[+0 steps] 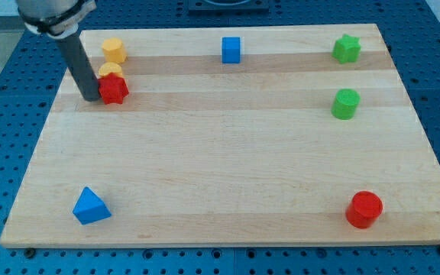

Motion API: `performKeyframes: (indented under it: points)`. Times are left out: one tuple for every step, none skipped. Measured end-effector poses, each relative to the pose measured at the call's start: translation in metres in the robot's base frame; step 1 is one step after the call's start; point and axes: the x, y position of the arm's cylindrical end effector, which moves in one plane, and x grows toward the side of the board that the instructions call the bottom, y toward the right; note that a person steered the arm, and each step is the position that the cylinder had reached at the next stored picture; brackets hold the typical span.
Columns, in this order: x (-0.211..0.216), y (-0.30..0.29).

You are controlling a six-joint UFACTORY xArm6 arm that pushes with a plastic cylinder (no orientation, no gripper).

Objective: Place your arm to the left of the red star

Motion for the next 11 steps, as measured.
performKeyframes:
  points:
    - [-0.003, 0.0]
    - [-0.003, 0.005]
    - [0.019, 0.044]
    - [0.095, 0.097]
    - [0.171, 0.16]
    - [0.229, 0.196]
    - [0.238, 0.178]
    - [0.191, 0.14]
    - [0.127, 0.106]
    - [0.074, 0.072]
    - [0.073, 0.068]
